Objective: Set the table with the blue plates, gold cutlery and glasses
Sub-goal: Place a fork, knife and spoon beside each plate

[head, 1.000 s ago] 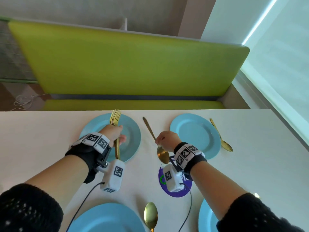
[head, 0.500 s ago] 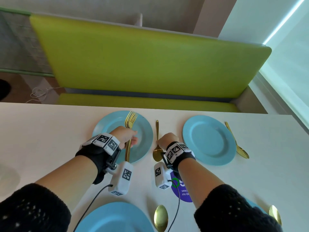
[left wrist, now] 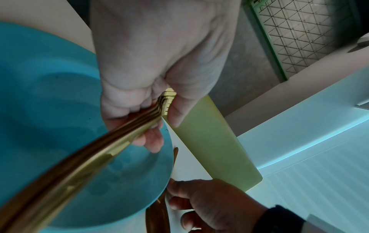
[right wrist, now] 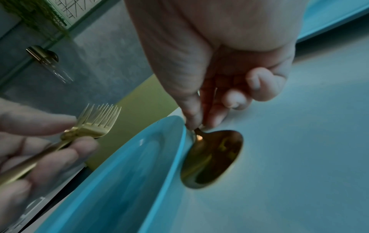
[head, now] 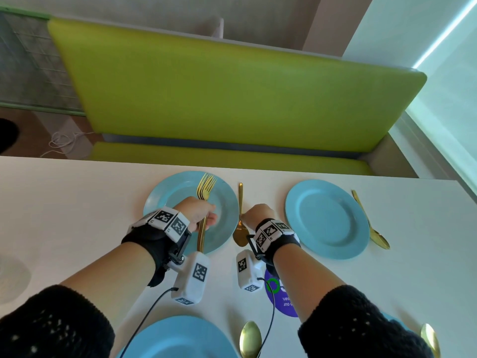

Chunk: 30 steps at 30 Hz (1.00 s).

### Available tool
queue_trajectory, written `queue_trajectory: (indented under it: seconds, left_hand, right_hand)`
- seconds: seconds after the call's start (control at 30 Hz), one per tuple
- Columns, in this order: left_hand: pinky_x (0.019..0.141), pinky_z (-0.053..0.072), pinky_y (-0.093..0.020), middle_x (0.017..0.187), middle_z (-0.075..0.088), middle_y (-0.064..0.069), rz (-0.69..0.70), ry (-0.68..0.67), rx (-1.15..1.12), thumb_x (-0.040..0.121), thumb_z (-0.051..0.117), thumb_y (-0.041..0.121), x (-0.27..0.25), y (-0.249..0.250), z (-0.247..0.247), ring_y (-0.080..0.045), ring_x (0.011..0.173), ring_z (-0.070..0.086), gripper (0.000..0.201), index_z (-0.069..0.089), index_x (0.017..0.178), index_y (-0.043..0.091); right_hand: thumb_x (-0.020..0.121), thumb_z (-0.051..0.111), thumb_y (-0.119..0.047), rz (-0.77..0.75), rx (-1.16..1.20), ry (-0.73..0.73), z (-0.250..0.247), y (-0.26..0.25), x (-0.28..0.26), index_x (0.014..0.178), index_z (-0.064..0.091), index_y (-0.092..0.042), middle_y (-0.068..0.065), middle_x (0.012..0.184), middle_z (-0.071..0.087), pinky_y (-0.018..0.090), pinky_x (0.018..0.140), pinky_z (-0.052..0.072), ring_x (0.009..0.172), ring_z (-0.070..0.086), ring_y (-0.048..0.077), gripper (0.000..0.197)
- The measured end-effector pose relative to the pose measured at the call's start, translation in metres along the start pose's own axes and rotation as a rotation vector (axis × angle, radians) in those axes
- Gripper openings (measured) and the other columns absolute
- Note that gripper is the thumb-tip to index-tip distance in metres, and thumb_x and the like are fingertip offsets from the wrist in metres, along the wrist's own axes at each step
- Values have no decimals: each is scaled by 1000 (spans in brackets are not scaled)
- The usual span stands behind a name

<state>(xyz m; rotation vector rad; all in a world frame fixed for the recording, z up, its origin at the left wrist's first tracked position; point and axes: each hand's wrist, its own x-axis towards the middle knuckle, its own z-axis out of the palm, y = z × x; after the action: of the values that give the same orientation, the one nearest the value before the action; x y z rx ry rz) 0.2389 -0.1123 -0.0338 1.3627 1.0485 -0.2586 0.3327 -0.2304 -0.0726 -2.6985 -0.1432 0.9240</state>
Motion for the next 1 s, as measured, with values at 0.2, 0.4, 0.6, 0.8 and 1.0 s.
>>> queue_trajectory:
  seconds: [0.2,0.4,0.6,0.8,1.0]
  left_hand:
    - [60,41,-26,72,55,-14,-12,1,51,93,44,-4,-1,1,4,-21,64,50,24,52,71,-1]
    - [56,41,-27,70,51,-11,3,6,70,91,40,-13,1,1,9,-19,60,52,27,49,72,4]
    - [56,45,-27,70,58,-14,24,-77,146,88,53,-10,-1,2,19,-21,62,57,17,54,74,-1]
    - [68,40,-38,79,59,-25,90,-116,264,79,62,-13,-4,-2,23,-31,75,53,17,51,74,-2]
    - [71,42,-34,76,65,-22,110,-196,379,80,69,0,-6,-1,26,-28,73,56,10,58,80,-1]
  right_hand:
    - [85,63,-41,-4,54,30,-4,6,-2,83,59,-10,3,76,61,22,41,30,53,47,11,31]
    - [89,61,-33,-227,204,102,-15,9,-15,98,65,-13,6,106,68,25,76,47,101,62,22,22]
    - [84,67,-20,-572,157,122,-13,5,-34,103,71,-16,5,100,69,19,76,39,91,61,19,20]
    - [91,56,-20,-693,-114,99,-17,15,-40,109,71,-20,7,112,62,32,91,45,106,57,22,23]
    - [92,56,-26,-744,-271,54,-27,24,-45,108,71,-21,5,113,59,33,87,45,106,56,23,22]
